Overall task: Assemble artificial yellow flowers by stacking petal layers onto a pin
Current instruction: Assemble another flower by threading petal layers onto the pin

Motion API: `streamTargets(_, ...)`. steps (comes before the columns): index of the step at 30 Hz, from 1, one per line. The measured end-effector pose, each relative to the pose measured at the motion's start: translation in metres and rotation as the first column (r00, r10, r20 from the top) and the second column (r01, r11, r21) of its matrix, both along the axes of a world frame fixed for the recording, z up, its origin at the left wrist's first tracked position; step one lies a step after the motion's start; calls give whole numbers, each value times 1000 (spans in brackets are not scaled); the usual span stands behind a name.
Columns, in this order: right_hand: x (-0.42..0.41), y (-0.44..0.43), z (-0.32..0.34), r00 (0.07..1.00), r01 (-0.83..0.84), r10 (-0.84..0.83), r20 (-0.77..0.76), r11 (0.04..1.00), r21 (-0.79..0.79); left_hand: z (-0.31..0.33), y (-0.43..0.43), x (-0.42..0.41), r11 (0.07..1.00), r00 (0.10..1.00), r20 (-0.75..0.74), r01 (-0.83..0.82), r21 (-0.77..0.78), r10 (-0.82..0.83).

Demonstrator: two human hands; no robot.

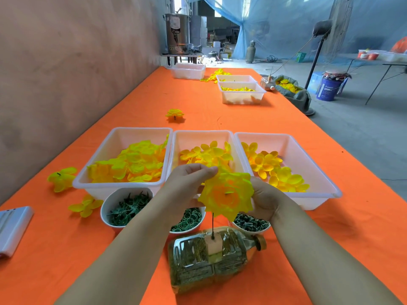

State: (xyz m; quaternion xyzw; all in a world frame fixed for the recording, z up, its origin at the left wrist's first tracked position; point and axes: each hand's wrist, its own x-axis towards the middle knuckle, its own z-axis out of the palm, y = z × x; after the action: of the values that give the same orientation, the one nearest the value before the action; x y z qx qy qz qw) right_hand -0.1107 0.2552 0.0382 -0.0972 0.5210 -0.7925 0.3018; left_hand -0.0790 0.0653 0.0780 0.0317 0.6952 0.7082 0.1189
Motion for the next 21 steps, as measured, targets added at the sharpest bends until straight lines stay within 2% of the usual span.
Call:
streamTargets(3, 0, 2, 1, 998, 37, -40, 46, 998, 59, 4, -1, -5, 1000, 1000, -30, -7, 15, 7)
streamTargets(6, 3, 1, 0, 991, 52, -45, 126, 997, -56, 5, 1, -6, 991, 1000, -15, 9, 131, -7)
streamTargets(9, 9, -2, 1, 989, -40, 57, 136, 992, -122, 0, 3, -4, 975, 1000, -14, -10, 220, 13)
streamTargets(11, 11, -3, 2, 991, -90, 104, 89, 985, -150, -3, 4, -3, 978, 999, -38, -27, 207, 36)
streamTargets(13, 13, -3, 3, 994, -48, 59, 96, 992, -120, -5, 5, -2, 982, 997, -51, -44, 186, 54)
streamTargets(16, 14, -2, 2, 986, 40, -22, 162, 993, -111, -5, 7, -3, 970, 986, -34, -152, 191, 161)
streamTargets(21, 17, -7, 7, 988, 39, -30, 150, 998, -55, -5, 13, -3, 947, 967, 25, -255, 194, 255)
